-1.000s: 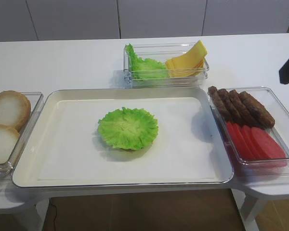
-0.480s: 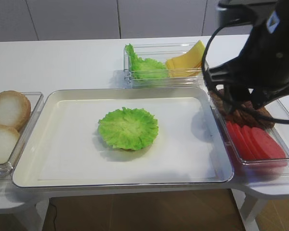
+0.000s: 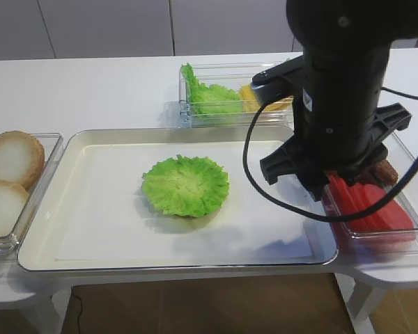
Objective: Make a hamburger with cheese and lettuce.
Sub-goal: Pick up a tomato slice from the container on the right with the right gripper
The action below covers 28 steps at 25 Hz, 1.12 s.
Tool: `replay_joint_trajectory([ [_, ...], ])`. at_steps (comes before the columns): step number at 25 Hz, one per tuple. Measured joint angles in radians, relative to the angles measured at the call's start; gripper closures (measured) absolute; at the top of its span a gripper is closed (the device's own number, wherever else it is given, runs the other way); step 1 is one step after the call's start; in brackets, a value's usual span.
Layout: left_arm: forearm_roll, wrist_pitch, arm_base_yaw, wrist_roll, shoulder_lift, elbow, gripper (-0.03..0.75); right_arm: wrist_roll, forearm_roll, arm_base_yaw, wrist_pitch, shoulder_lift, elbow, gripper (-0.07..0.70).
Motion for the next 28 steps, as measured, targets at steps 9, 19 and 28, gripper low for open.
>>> replay_joint_trajectory([
  [9,0.0,0.0,0.0,0.0,0.0,0.0,0.247,0.002,-0.017,0.0,-0.011,0.026,0.0,0.376],
  [19,0.0,0.0,0.0,0.0,0.0,0.0,0.247,0.002,-0.031,0.0,-0.011,0.047,0.0,0.381],
  [28,0.0,0.0,0.0,0.0,0.0,0.0,0.247,0.002,-0.049,0.0,-0.008,0.062,-0.004,0.423],
])
